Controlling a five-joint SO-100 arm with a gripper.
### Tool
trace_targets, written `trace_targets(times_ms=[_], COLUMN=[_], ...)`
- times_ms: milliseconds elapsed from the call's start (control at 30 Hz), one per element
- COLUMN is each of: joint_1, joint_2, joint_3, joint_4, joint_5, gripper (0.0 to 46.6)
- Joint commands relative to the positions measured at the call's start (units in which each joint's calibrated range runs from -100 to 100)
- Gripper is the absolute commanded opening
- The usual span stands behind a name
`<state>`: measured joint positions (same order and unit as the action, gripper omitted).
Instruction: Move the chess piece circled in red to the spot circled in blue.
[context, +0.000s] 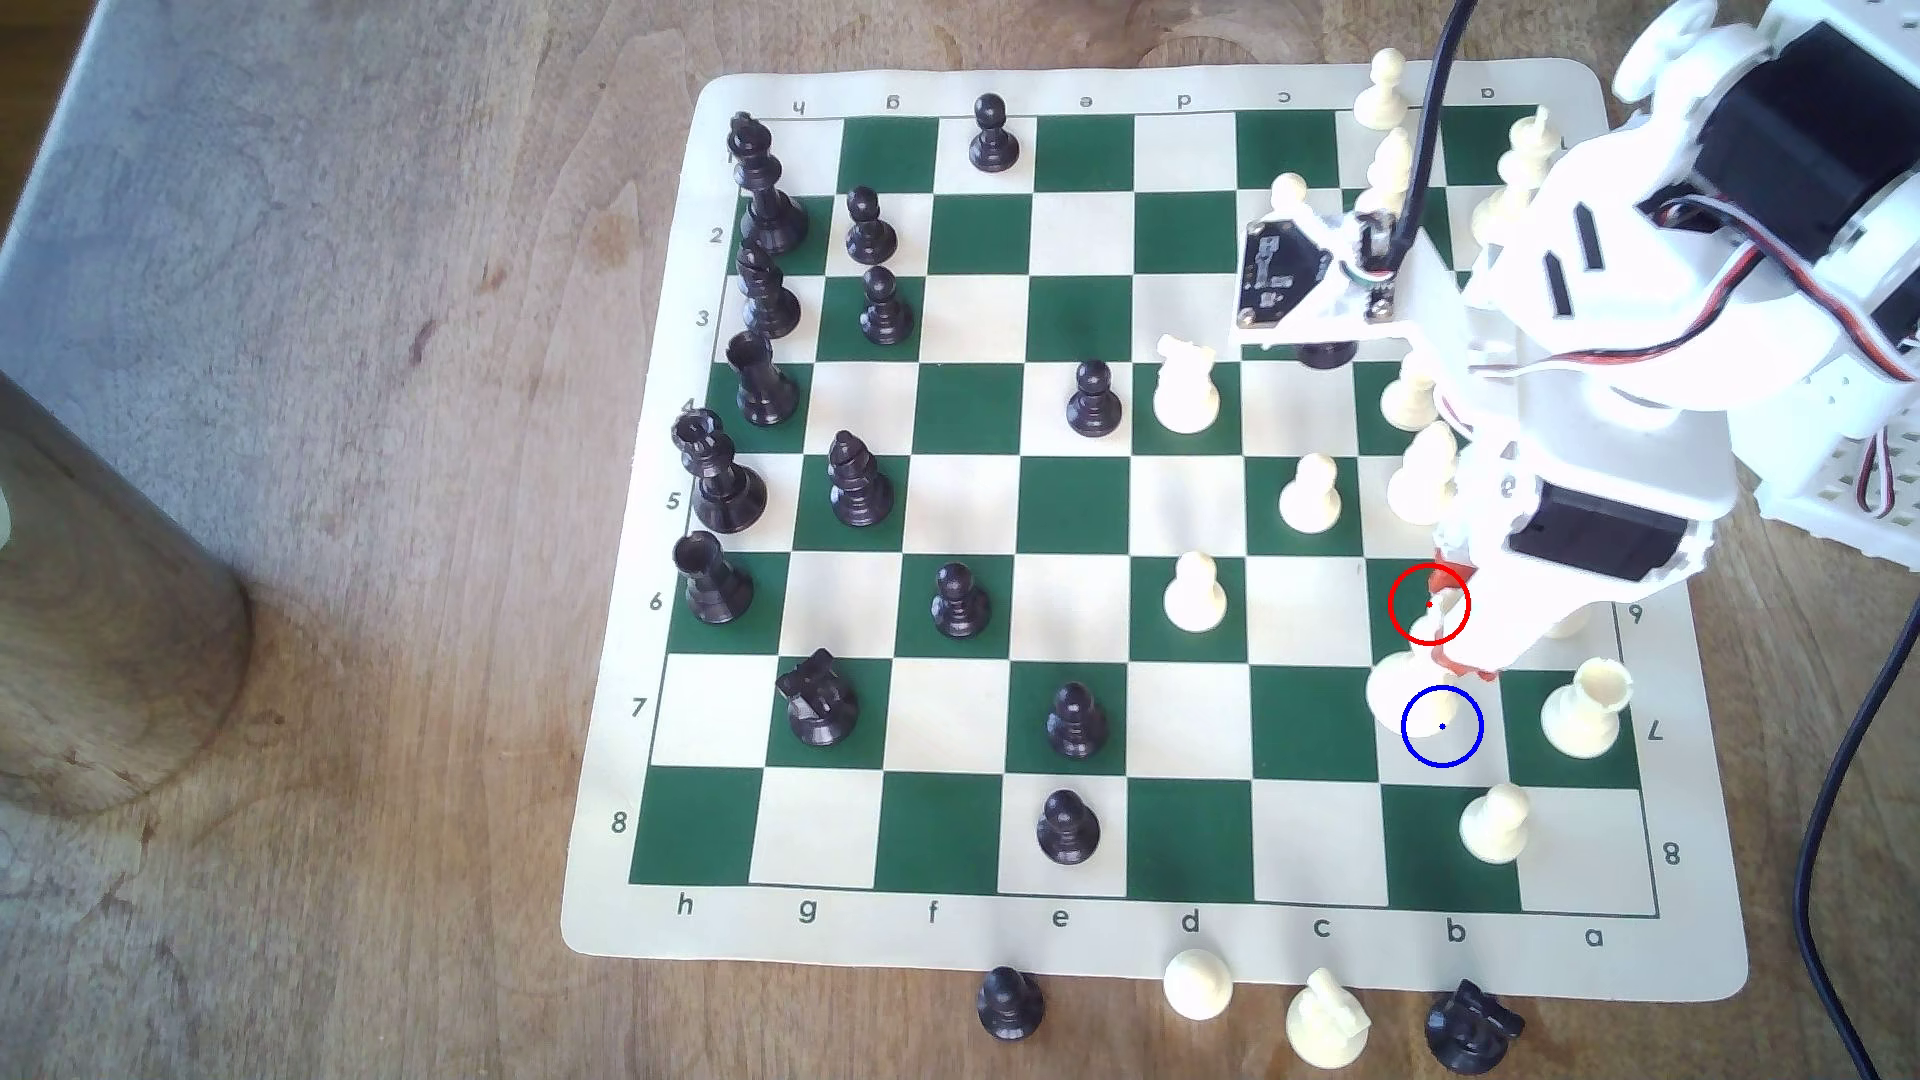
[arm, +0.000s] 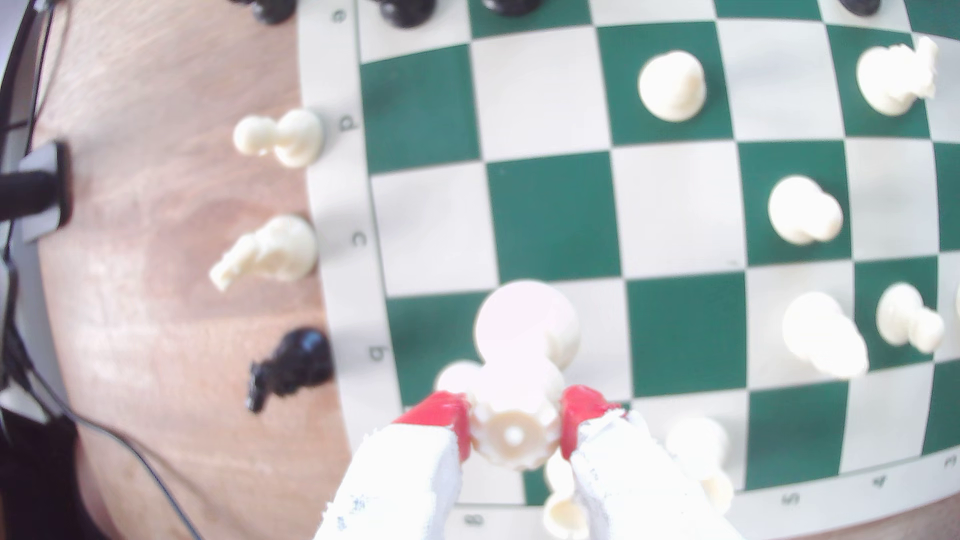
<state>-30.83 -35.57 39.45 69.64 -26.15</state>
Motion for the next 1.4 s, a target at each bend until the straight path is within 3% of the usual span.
trace_targets(times_ms=[0,1367], joint_1=[-1.13,-2.38], joint_2=[1.78,10.19], joint_3=[-1.55,0.71], joint_4=[-1.75,-2.57], joint_5=[0.05,0.49], gripper=[0.2,0.2])
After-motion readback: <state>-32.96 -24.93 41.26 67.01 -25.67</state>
